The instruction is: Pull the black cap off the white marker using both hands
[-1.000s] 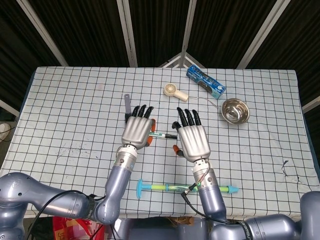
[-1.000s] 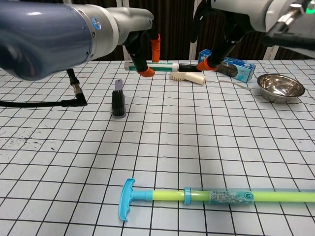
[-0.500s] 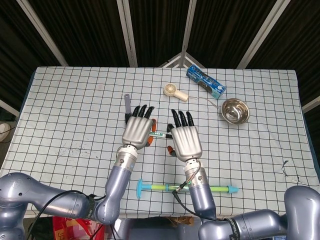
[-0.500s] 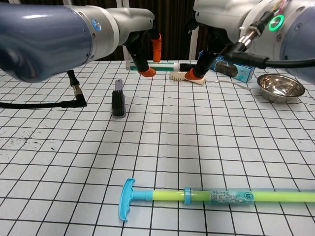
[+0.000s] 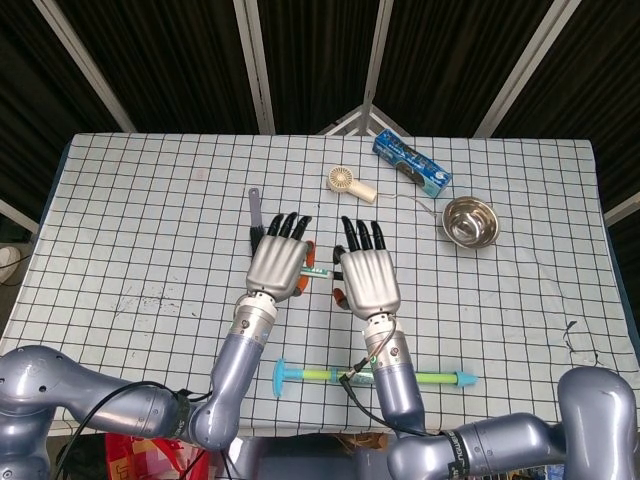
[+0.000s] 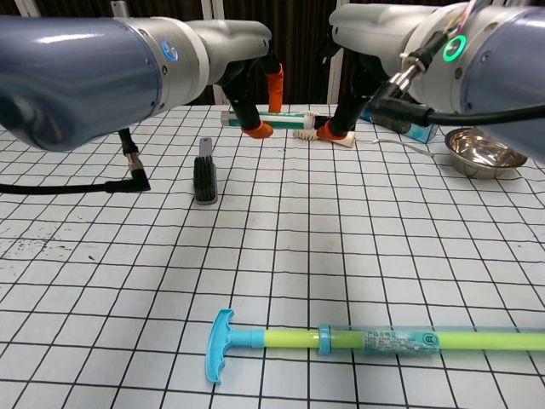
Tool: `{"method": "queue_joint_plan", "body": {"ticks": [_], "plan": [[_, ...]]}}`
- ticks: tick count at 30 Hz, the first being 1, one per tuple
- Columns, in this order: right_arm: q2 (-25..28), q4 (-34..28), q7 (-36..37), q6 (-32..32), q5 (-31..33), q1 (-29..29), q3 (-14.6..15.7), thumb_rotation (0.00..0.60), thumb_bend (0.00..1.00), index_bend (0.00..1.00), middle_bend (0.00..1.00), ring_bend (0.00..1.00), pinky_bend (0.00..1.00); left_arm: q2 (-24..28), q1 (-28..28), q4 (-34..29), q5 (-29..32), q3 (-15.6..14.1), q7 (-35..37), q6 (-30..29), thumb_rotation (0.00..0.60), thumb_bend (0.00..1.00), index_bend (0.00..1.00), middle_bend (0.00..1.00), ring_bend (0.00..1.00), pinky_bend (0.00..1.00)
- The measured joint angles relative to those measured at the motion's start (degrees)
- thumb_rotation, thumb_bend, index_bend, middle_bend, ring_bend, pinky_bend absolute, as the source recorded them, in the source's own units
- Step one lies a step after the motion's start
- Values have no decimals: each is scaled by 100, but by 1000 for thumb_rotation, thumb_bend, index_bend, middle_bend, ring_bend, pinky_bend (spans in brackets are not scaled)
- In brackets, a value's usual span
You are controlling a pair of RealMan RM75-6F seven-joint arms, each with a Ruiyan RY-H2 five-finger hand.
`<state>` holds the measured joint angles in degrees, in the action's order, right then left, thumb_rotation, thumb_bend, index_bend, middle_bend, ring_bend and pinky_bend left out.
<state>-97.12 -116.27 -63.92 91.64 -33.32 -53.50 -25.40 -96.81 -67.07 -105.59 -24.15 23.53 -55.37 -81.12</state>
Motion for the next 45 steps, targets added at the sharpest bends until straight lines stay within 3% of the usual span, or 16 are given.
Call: {"method": "queue_joint_plan", "body": {"ticks": [36, 45], "plan": [[24, 218, 245, 83, 267, -134, 26, 600, 332, 552, 50, 20, 0, 54, 122, -58, -176, -97, 197, 65, 600, 547, 582, 72, 0, 0], [44, 230, 310, 83, 272, -135, 49, 600, 384, 591, 50, 35, 0, 85, 181, -55, -230, -124, 281, 88, 600, 547, 582, 73, 0, 0]]}}
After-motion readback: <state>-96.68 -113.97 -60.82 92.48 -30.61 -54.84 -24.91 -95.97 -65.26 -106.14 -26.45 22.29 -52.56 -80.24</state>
